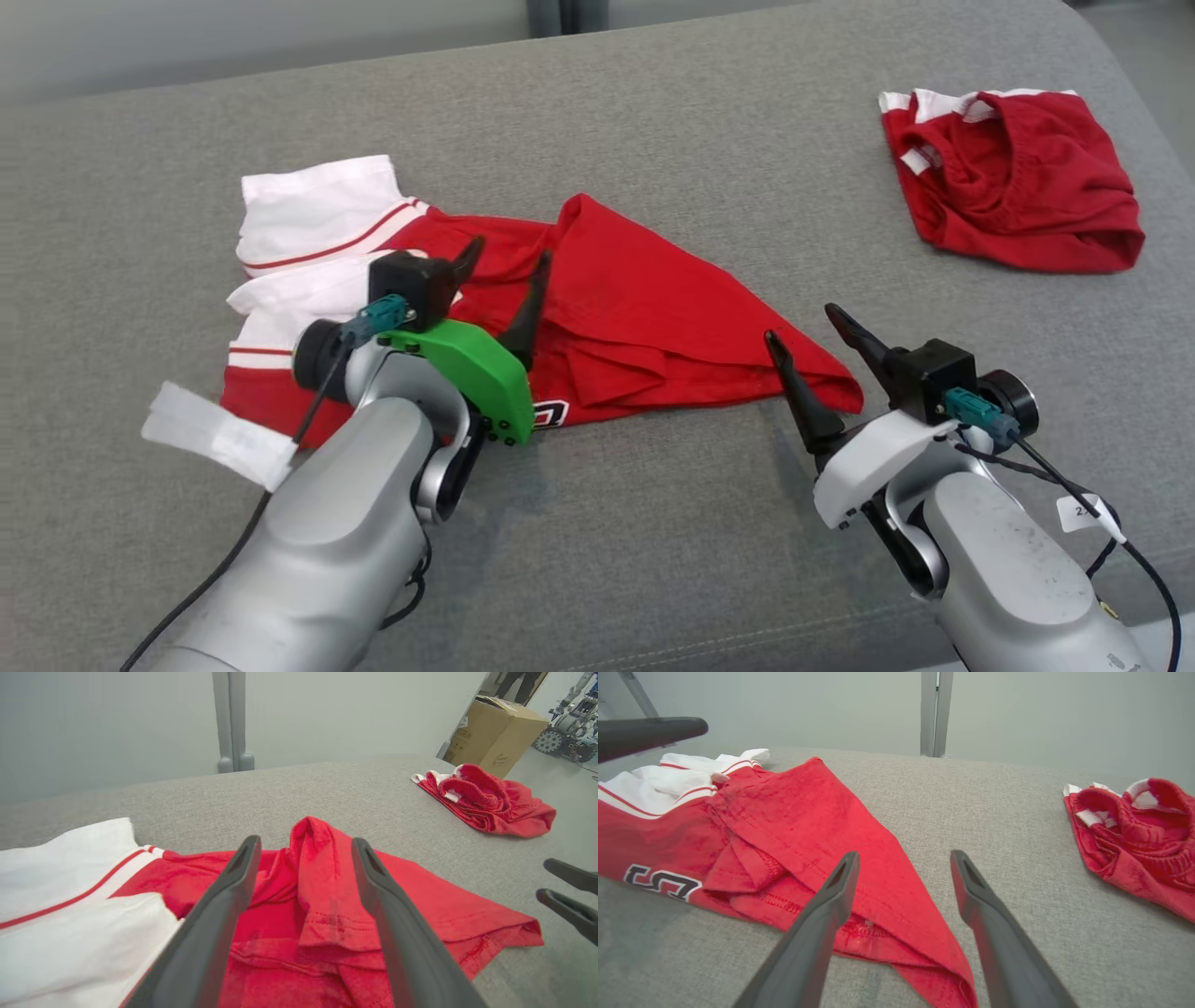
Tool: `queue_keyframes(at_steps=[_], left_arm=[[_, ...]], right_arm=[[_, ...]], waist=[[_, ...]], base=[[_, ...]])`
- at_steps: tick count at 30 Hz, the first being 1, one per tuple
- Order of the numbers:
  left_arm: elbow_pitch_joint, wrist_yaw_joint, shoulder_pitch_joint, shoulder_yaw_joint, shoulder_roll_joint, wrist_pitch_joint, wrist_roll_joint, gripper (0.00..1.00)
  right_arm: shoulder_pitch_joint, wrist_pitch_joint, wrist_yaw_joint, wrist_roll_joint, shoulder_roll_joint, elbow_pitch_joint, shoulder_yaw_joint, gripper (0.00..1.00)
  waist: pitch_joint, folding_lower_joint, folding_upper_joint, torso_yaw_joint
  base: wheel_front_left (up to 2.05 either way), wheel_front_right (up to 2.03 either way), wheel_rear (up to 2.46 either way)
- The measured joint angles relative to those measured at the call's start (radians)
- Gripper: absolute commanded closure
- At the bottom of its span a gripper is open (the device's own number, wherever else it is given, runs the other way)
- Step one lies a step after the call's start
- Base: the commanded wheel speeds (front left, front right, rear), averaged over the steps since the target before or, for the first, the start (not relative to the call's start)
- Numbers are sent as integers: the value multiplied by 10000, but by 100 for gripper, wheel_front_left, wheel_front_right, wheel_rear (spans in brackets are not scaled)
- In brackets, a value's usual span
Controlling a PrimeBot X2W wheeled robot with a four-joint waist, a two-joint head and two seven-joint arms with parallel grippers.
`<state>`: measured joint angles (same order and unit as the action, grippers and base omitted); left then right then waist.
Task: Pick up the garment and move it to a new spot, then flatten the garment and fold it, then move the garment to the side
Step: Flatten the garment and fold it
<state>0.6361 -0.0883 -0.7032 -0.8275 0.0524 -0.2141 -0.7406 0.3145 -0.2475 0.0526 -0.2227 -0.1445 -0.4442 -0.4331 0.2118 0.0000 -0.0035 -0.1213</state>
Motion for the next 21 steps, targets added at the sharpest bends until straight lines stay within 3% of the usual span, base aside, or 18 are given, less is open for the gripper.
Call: queue_keyframes(at_steps=[8,21], left_arm=[[915,-188,451,1275,675,-174,-560,0],[2046,-284,448,2495,1281,-244,-1085,0]], right_arm=[[-14,0,100,59,176,-35,-326,0],[9,0,176,213,171,-19,-466,0]], waist=[[-117,0,0,744],[217,0,0,368]], base=[[0,0,0],[0,0,0]])
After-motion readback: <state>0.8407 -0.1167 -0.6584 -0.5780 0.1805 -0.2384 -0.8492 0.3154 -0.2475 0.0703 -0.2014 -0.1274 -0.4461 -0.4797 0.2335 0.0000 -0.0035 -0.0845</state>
